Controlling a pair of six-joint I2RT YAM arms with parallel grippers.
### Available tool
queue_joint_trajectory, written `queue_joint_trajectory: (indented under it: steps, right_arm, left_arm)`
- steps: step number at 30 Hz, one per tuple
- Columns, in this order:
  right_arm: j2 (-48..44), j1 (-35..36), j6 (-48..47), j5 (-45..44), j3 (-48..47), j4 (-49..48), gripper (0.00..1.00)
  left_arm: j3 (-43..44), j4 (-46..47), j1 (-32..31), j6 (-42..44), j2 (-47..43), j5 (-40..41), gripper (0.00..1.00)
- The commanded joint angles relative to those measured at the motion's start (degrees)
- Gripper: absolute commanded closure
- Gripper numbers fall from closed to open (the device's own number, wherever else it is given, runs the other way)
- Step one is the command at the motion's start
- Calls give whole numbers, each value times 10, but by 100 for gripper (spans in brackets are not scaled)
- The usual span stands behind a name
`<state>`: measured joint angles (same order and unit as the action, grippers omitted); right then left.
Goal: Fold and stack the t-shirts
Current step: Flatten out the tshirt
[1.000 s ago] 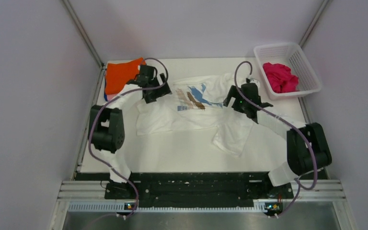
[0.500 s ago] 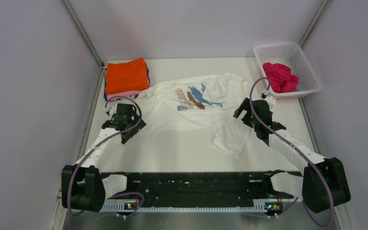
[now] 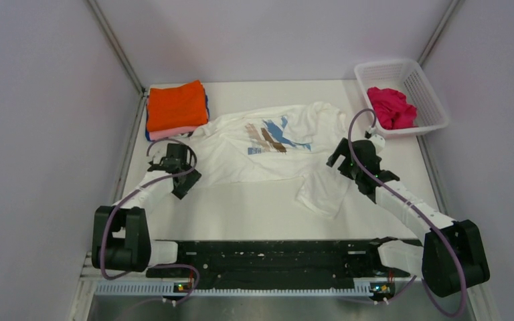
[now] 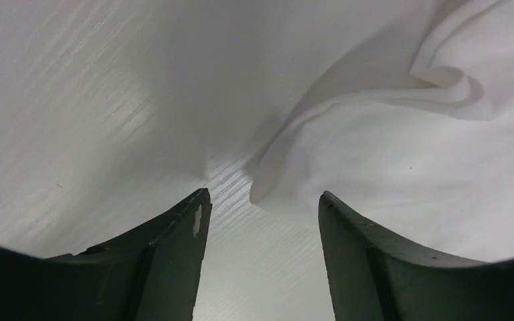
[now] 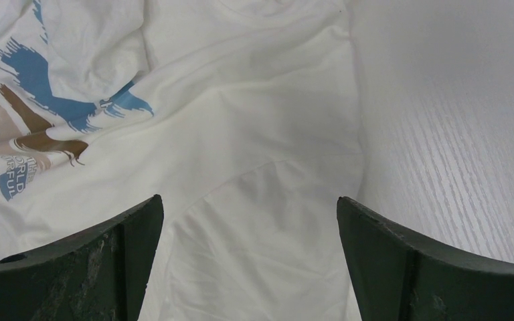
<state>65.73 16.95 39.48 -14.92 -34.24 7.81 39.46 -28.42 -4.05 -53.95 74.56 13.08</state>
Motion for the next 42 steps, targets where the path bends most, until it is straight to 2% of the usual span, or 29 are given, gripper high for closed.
queue_joint_trajectory:
  steps: [1, 5, 9, 16, 17, 20, 26, 33, 38, 42]
  right_arm:
    - [0, -4, -9, -15, -28, 1, 1]
    - [1, -3, -9, -21, -29, 5, 1]
    - [2, -3, -9, -27, -30, 9, 1]
    - [2, -3, -9, -40, -32, 19, 1]
    - [2, -3, -9, -42, -33, 20, 2]
    - [3, -3, -10, -43, -34, 23, 2]
    - [6, 0, -7, -53, -49, 65, 2]
    - [-23, 60, 14, -63, -79, 223, 3]
    - [-56, 124, 41, -30, -63, 340, 13]
    - [-53, 154, 68, 5, -35, 353, 21]
  left_arm:
    - [19, 36, 3, -33, 24, 0, 39]
    - [24, 35, 3, -38, 57, 3, 41]
    - [34, 36, 2, -37, 85, -13, 48]
    - [52, 40, 3, -26, 127, -47, 66]
    - [51, 41, 3, -23, 129, -49, 70]
    - [47, 40, 2, -16, 127, -51, 99]
    - [39, 43, 2, 7, 84, -45, 100]
    - [34, 41, 2, 60, 17, -40, 100]
    - [19, 37, 2, 64, -14, -45, 100]
    - [16, 34, 2, 60, -24, -35, 100]
